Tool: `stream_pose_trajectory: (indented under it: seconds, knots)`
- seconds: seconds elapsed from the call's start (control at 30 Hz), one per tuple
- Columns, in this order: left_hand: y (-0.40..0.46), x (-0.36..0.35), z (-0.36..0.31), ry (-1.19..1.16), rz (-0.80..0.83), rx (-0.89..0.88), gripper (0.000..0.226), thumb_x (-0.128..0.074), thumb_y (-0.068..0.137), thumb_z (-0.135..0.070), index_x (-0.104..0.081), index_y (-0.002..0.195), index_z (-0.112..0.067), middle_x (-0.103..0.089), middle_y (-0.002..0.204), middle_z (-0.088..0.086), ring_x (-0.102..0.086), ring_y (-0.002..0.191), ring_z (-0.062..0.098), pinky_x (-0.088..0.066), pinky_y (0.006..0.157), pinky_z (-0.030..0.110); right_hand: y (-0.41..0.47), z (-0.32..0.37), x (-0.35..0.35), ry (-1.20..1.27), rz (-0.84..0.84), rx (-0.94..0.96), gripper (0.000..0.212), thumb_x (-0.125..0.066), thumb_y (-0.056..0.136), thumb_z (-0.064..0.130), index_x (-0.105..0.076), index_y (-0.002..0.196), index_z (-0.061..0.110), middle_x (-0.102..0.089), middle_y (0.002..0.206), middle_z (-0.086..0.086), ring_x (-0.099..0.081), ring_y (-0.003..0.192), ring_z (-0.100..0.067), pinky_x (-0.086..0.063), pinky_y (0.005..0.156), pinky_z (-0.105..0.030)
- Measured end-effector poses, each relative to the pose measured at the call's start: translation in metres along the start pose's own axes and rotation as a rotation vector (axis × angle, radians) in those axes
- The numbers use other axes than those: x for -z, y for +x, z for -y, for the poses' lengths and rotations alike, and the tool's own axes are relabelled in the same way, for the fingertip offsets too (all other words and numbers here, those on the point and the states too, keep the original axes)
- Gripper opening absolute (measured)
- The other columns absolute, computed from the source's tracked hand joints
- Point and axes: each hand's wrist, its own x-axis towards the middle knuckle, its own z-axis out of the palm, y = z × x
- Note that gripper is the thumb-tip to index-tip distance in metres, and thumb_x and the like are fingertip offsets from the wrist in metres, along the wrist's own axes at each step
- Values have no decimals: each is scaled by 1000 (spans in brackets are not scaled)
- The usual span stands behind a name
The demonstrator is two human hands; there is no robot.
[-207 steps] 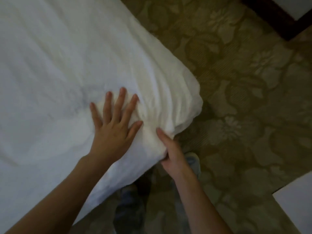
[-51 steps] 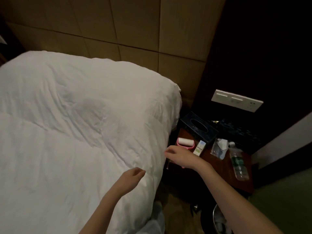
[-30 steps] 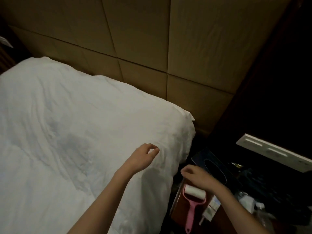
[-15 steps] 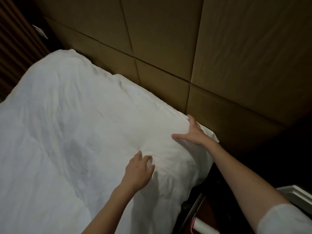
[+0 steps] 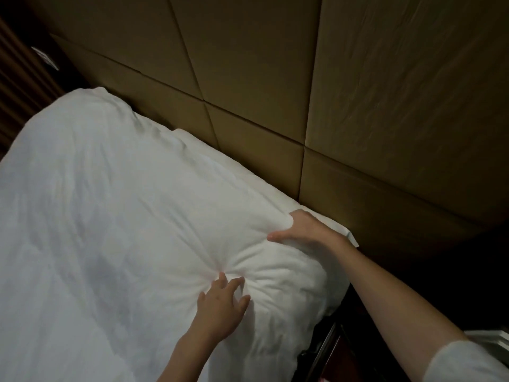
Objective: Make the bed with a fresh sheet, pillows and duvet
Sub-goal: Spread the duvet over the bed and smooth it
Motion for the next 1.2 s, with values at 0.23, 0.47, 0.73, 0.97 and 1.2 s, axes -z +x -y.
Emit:
stream_pose_trajectory:
  seconds: [0.23,0.47,0.73,0.97,1.2]
  knots:
    - [6,-6,-7,-8,2,43,48,-39,97,-50,-34,142,-33,-19,157,4,-20,144,21,-24,113,44,-15,-9,5,-99,189,-37,71,-76,66,62,-52,110,13,-56,107,0,-54,88,-15,-39,66,-24]
    - [-7,-1,-8,-98,47,42,47,-37,99,-46,-33,143,-31,-11,158,7,-14,146,23,-12,116,51,-60,-64,-7,-283,221,-81,73,-74,69,60,-50,129,26,-56,129,3,-55,113,-22,-46,88,-34]
    - [-33,8,-16,-528,-66,50,81,-40,76,-79,-47,136,-24,-37,149,-1,-27,140,16,-24,114,41,-131,-3,-48,-450,-176,193,54,-55,90,34,-28,135,21,-64,106,-9,-63,94,-32,-40,70,-34]
    - [-60,44,-36,-1035,-333,243,99,-70,66,-67,-37,135,-4,-54,127,7,-56,114,26,-48,98,40,-200,81,-92,-534,-215,363,79,-47,91,15,-1,153,28,-65,109,-15,-60,99,-37,-43,83,-39]
    - [-127,36,36,-1119,-502,308,36,-45,90,-13,-49,126,-6,-60,119,12,-59,101,28,-50,83,36,-252,137,-165,-598,-241,388,80,-47,91,12,1,153,26,-63,109,-12,-60,99,-32,-34,74,-35]
